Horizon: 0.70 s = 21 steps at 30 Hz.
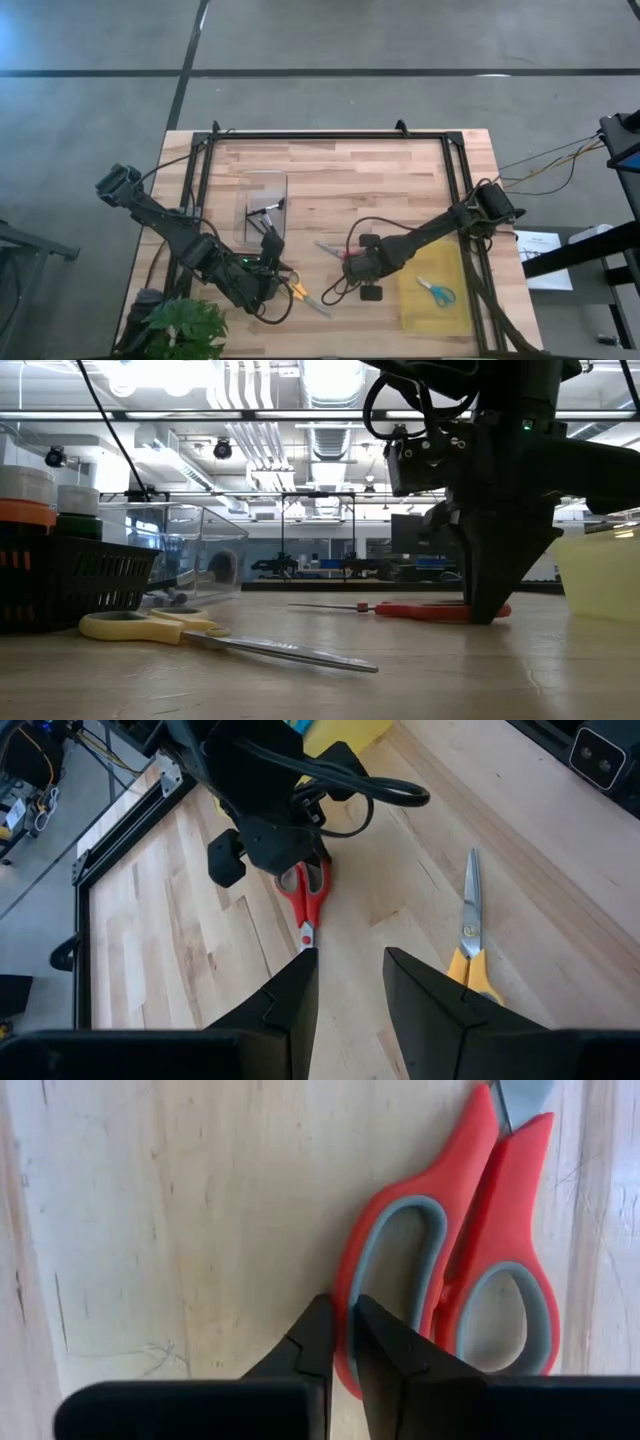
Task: Pick & Place Paint Supplies
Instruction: Put the red scissors into the yellow bin
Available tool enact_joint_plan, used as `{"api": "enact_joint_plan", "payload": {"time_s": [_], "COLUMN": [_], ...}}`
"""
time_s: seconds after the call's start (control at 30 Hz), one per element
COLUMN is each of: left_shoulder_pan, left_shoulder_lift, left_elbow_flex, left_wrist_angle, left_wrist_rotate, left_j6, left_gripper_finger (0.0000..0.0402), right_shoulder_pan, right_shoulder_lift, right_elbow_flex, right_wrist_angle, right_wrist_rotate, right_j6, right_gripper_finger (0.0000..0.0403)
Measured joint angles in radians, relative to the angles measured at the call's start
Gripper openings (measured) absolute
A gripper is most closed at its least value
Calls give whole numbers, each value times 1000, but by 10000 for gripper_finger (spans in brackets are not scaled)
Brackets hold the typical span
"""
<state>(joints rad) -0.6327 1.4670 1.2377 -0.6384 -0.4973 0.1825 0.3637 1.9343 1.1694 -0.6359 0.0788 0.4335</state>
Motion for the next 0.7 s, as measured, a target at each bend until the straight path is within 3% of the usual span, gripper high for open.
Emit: {"api": "enact_joint_plan", "payload": {"time_s": [0.37, 0.7], "left_shoulder_pan": [0, 0], "left_shoulder_lift": [0, 0], "left_elbow_flex": [0, 0], "left_wrist_angle": [-2, -2], "left_wrist_rotate": [0, 0], "left_j6": [0, 3], "left_gripper_finger": [123, 123], "right_shoulder_pan": [52, 171], "right_shoulder_lift": [-74, -269], "right_elbow_flex": [63, 89], "right_wrist_angle": [-97, -203], "right_wrist_rotate": [157, 216], "right_j6": [33, 303], "right_gripper_finger": [17, 17]}}
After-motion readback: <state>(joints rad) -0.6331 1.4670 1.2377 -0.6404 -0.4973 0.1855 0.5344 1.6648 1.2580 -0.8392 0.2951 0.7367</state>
